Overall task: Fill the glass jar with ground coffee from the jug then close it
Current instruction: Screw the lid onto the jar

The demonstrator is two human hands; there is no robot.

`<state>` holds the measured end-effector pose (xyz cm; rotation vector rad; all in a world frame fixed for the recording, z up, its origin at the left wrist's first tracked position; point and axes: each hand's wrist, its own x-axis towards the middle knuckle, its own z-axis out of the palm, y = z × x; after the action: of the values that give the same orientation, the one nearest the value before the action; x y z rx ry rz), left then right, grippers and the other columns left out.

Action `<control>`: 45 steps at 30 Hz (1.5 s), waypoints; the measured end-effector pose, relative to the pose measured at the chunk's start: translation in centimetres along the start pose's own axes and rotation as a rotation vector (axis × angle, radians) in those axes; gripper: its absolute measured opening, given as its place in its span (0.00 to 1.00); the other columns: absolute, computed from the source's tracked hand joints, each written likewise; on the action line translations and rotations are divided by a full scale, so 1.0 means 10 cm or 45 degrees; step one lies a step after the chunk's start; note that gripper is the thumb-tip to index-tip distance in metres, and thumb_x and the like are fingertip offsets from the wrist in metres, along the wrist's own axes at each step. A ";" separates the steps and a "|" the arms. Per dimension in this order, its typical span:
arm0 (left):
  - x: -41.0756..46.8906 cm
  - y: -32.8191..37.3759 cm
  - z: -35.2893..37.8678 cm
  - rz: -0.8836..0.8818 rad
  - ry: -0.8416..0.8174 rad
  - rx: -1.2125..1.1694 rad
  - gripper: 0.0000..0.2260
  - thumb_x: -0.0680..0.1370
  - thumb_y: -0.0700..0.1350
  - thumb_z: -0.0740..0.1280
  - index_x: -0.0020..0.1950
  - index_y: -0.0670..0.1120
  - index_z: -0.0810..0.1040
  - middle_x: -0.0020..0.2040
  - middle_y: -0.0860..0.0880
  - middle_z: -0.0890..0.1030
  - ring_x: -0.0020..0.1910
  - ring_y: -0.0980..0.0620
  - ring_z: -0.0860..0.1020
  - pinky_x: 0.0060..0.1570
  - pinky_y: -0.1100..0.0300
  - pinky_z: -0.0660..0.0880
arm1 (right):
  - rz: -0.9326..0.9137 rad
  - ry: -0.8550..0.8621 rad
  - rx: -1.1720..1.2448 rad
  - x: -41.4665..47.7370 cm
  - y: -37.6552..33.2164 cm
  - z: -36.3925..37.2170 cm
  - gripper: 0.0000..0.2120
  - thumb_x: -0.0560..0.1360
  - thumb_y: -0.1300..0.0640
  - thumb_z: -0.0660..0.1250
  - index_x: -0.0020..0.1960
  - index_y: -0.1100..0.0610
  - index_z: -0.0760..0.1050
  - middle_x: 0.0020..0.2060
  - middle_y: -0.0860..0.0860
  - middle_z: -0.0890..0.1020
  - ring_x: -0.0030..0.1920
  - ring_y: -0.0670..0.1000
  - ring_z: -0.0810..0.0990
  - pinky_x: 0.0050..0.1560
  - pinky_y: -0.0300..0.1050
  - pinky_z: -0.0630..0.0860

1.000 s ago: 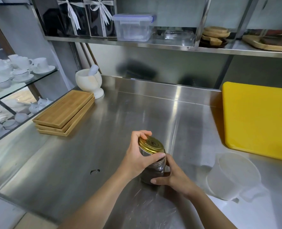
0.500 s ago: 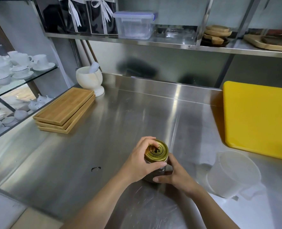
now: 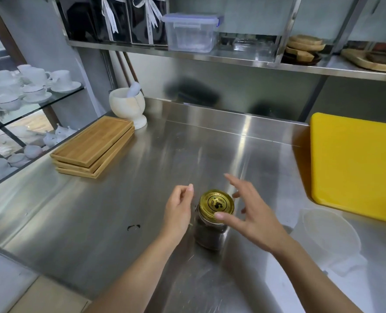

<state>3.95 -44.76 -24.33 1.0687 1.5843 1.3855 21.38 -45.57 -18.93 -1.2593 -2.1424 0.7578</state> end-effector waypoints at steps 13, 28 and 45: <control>0.05 -0.23 0.16 -0.194 -0.117 -0.118 0.19 0.73 0.53 0.63 0.34 0.37 0.77 0.34 0.43 0.74 0.36 0.49 0.70 0.39 0.53 0.67 | -0.299 -0.303 -0.795 0.24 -0.07 0.05 0.32 0.69 0.32 0.57 0.68 0.45 0.61 0.53 0.49 0.69 0.48 0.52 0.74 0.39 0.41 0.68; -0.02 -0.40 0.26 -0.081 0.011 0.012 0.24 0.77 0.49 0.61 0.20 0.47 0.68 0.22 0.48 0.69 0.26 0.51 0.67 0.31 0.52 0.64 | -0.057 0.090 -1.142 0.18 -0.30 0.26 0.29 0.70 0.32 0.51 0.47 0.57 0.73 0.37 0.55 0.78 0.34 0.56 0.79 0.30 0.45 0.67; -0.06 -0.36 0.22 0.025 -0.020 0.203 0.24 0.78 0.51 0.58 0.23 0.45 0.63 0.23 0.47 0.66 0.26 0.49 0.65 0.31 0.53 0.62 | -0.063 -0.609 -0.896 0.31 -0.22 -0.26 0.33 0.65 0.31 0.64 0.63 0.43 0.58 0.54 0.48 0.75 0.49 0.53 0.77 0.45 0.48 0.76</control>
<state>5.88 -44.75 -28.16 1.1885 1.6995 1.2773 20.55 -43.15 -15.09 -1.4450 -2.9825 0.2900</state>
